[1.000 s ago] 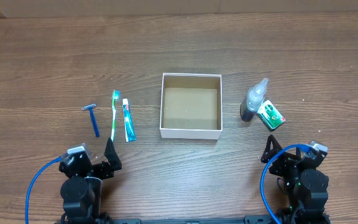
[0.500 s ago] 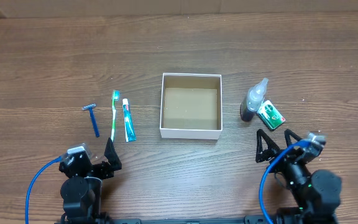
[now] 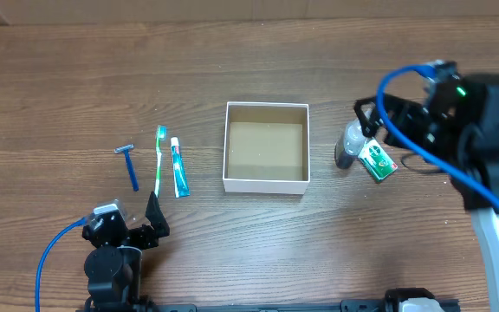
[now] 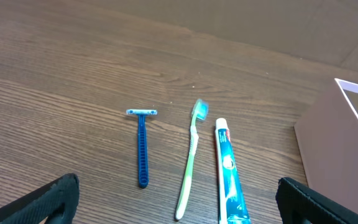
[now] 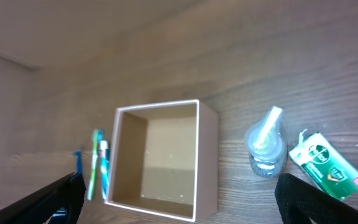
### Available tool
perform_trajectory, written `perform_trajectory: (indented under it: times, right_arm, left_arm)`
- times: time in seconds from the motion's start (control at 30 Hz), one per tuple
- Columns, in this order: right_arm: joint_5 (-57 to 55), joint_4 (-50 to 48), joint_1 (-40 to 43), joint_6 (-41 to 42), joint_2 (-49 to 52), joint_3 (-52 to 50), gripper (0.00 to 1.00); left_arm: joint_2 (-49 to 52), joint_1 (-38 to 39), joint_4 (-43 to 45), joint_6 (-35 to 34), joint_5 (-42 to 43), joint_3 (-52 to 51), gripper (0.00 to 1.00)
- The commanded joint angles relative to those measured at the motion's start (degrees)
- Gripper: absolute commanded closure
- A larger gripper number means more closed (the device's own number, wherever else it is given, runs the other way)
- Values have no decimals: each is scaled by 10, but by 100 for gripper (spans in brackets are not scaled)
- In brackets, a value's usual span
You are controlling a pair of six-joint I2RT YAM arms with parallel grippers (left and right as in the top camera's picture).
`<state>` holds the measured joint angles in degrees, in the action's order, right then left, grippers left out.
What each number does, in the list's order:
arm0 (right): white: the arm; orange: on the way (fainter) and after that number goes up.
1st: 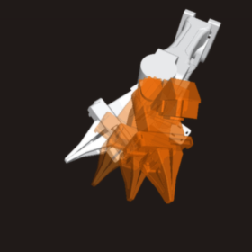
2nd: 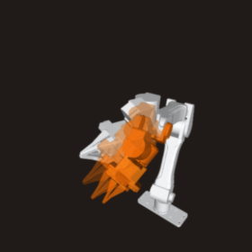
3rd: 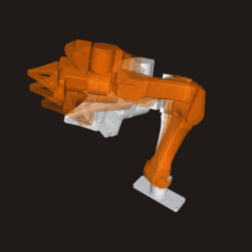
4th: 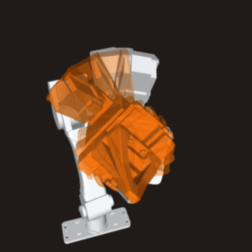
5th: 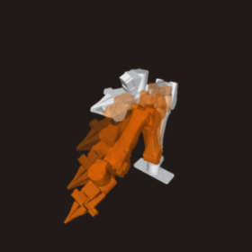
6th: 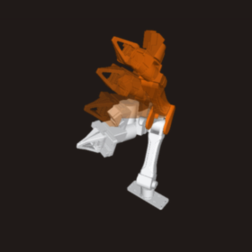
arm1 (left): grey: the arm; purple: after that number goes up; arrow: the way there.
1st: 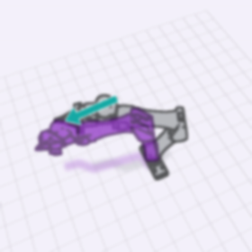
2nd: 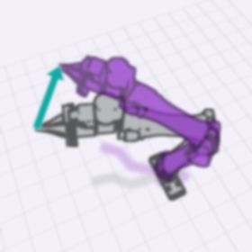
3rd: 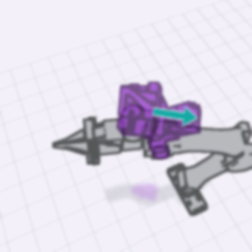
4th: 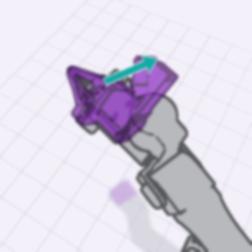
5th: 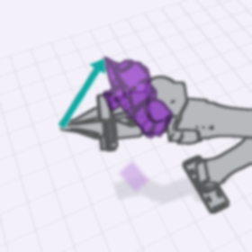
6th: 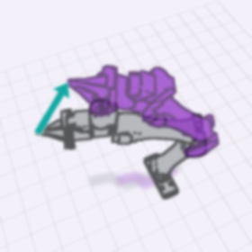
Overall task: Pack container
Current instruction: 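Reach the right gripper to the soap pump bottle and grasp it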
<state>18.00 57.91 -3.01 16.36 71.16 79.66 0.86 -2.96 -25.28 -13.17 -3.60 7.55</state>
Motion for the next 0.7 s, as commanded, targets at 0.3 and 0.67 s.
perform_trajectory:
  times: [0.3,0.67]
  right_arm:
    - [-194,-1,-58,86,205,14,3]
    - [-207,1,-58,92,271,13,28]
  left_arm:
    - [-6,4,0,7,6,-3,0]
    - [-6,4,0,7,6,-3,0]
